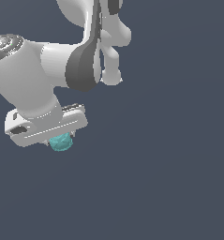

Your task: Pick up the object and move it to a goal position.

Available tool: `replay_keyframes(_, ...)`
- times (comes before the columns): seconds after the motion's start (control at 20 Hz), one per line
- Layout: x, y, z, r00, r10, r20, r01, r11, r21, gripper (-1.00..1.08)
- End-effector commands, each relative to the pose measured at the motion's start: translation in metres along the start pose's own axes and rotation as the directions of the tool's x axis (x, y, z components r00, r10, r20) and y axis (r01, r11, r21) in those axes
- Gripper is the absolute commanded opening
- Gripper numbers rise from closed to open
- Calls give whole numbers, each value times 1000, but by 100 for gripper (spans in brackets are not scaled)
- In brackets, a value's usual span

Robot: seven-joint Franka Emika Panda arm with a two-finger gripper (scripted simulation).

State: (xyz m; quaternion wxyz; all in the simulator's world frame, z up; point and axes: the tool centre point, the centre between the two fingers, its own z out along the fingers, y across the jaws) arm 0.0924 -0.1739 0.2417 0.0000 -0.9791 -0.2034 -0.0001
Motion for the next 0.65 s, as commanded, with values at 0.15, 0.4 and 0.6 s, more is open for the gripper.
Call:
replay_keyframes(0.15,5,12,-8,1000,-1,0,1,1000,0,-100)
replay_keyframes(0.4,7,17,-12,1000,-1,0,1,1000,0,-100)
replay_keyframes(0.6,7,18,-12,1000,-1,0,1,1000,0,-100)
